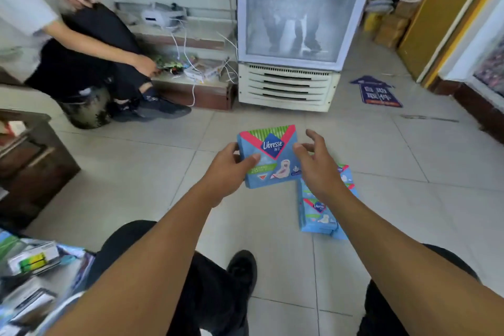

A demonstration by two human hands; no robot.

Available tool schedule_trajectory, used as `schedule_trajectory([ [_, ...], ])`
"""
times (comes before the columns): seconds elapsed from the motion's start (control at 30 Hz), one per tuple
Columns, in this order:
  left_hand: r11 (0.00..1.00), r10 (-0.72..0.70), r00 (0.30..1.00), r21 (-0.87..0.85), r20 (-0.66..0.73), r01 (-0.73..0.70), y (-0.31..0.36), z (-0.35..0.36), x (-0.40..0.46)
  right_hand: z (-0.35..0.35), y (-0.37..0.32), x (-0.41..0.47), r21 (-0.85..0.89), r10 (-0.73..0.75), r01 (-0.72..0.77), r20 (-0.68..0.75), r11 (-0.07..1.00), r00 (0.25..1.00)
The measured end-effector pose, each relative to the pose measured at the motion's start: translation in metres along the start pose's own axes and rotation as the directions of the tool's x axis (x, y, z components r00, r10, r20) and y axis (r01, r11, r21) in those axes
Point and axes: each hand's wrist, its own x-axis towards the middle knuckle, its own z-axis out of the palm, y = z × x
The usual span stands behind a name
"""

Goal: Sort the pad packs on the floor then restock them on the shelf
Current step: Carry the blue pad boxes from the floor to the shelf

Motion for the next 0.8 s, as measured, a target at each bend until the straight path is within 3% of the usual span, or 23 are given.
schedule_trajectory([
  [0.17,0.984,0.159,0.967,0.107,-0.197,-0.14,0.049,-0.072,-0.054,0.055,-0.082,-0.002,0.119,-0.178,0.158,0.175,0.98,0.968],
  [0.27,0.963,0.231,0.887,0.221,-0.399,-0.152,0.068,-0.111,-0.088,0.096,-0.118,-0.009,0.183,-0.277,0.234,0.26,0.955,0.925],
  [0.37,0.952,0.266,0.759,0.285,-0.595,-0.111,0.083,-0.147,-0.121,0.141,-0.146,-0.018,0.241,-0.351,0.279,0.348,0.93,0.869],
  [0.5,0.916,0.37,0.593,0.387,-0.716,-0.104,0.092,-0.194,-0.16,0.203,-0.19,-0.03,0.328,-0.423,0.289,0.48,0.899,0.768],
  [0.6,0.887,0.391,0.43,0.459,-0.813,0.061,0.09,-0.233,-0.181,0.248,-0.226,-0.043,0.366,-0.485,0.326,0.545,0.871,0.684],
  [0.8,0.93,0.294,0.155,0.319,-0.943,0.181,0.071,-0.294,-0.217,0.337,-0.275,-0.072,0.382,-0.571,0.432,0.642,0.817,0.511],
])
